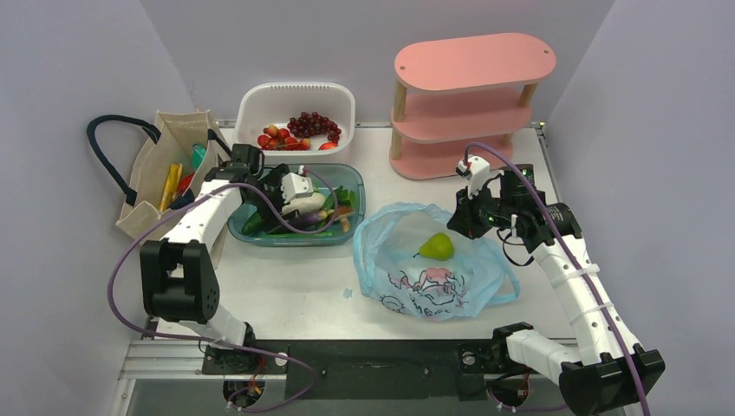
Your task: Untie the knot of the grocery bags and take out the mixed food
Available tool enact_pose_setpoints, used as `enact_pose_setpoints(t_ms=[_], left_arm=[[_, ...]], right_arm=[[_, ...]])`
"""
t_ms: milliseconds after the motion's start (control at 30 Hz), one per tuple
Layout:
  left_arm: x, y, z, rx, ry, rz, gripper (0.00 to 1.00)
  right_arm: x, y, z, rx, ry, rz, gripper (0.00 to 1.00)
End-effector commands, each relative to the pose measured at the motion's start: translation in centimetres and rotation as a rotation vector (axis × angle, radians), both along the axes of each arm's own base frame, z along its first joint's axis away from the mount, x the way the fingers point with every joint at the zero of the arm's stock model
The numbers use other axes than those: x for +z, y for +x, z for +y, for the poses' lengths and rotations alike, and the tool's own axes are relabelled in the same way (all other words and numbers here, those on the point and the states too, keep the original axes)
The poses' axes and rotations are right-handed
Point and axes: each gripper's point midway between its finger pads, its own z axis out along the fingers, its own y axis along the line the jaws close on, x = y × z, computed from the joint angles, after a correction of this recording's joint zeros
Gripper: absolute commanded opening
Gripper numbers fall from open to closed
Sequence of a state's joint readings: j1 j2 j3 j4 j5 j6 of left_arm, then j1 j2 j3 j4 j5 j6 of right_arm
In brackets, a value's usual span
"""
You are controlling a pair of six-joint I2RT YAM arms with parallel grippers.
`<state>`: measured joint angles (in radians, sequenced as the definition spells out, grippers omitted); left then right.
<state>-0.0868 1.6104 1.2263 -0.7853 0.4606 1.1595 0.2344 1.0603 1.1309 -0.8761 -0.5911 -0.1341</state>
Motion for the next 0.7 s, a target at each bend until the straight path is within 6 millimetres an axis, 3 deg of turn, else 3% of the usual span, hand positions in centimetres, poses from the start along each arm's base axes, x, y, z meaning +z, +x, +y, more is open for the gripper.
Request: enact_pose_setpoints(t_ms=[0,67,233,400,500,533,667], left_arm=[[6.3,0.6,-1.8,-0.015,-0.099,-0.193,0.97],[8.4,0.2,-2.9,-0.026,-0.123,-0.244,0.97],[15.1,-2.8,-8.3,-0.127,-0.233,-0.380,0.97],[21.0,-8.2,-15.8,-0.273,-0.435,-0.447,0.97],[22.1,-11.5,-19.3,-0.291,-0.514,-0.444,0.97],[21.9,-13.5,-21.4,-0.351,-0.544,-0.442,0.97],[20.8,-17.3,-25.5,-0.406,-0.602,-0.447,0.97]], right_arm=[[0.9,1.0,0.0,-0.005,0.003,-0.039,0.00],[0.9,1.1,0.1,-0.003,0.007,-0.037,0.00],[1.2,1.3,0.4,-0.002,0.021,-0.034,0.00],[1.6,1.4,0.7,-0.007,0.044,-0.036,0.00],[1.6,1.5,0.8,-0.011,0.055,-0.036,0.00],[1.7,1.4,0.9,-0.013,0.060,-0.034,0.00],[2.0,1.6,1.0,-0.015,0.068,-0.045,0.00]])
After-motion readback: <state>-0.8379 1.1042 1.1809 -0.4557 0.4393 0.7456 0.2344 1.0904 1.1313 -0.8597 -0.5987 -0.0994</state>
